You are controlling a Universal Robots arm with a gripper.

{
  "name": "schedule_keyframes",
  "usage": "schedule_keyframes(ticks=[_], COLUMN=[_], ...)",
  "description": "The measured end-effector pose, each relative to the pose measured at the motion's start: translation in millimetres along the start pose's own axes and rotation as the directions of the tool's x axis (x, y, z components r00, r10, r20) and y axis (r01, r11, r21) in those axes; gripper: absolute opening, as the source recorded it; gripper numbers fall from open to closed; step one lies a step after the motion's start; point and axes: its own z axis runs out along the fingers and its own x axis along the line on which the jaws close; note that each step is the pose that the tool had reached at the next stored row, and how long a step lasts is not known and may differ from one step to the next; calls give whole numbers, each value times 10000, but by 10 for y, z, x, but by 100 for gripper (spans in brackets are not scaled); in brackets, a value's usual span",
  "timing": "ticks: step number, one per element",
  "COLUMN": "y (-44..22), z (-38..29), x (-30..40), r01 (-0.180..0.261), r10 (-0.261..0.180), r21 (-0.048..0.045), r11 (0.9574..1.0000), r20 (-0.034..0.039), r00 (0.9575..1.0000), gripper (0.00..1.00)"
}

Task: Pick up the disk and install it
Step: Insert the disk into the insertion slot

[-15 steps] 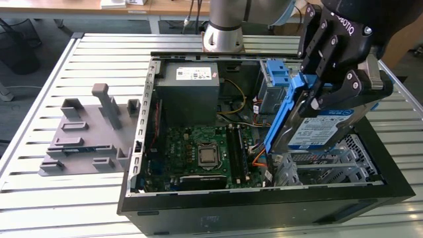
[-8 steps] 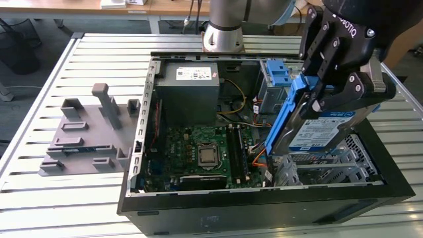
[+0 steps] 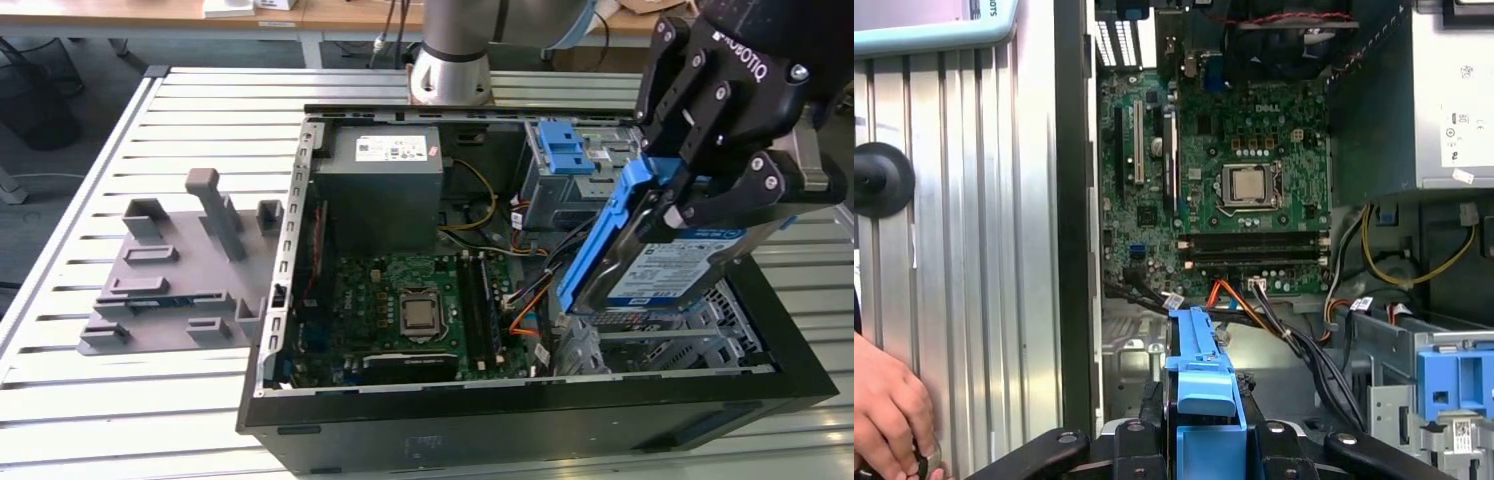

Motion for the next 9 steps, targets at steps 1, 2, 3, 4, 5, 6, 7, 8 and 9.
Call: schedule_keyframes(ticks=[1, 2, 3, 4, 5, 6, 7, 8, 9], y=[-24, -38, -42, -42, -42, -42, -43, -43, -43], z=[3, 4, 4, 4, 5, 5, 5, 6, 6], x=[-2, -2, -3, -3, -2, -2, -2, -2, -2], r01=[1, 1, 1, 0, -1, -1, 0, 0, 0], r10=[-1, -1, -1, 0, 1, 1, 0, 0, 0], r21=[-4, -6, -6, -7, -7, -7, -7, -7, -6], r11=[10000, 10000, 10000, 10000, 10000, 10000, 10000, 10000, 10000], r20=[0, -1, -2, -2, 0, 0, 0, 1, 1], r00=[10000, 10000, 10000, 10000, 10000, 10000, 10000, 10000, 10000], gripper=[37, 37, 37, 37, 37, 37, 37, 37, 37])
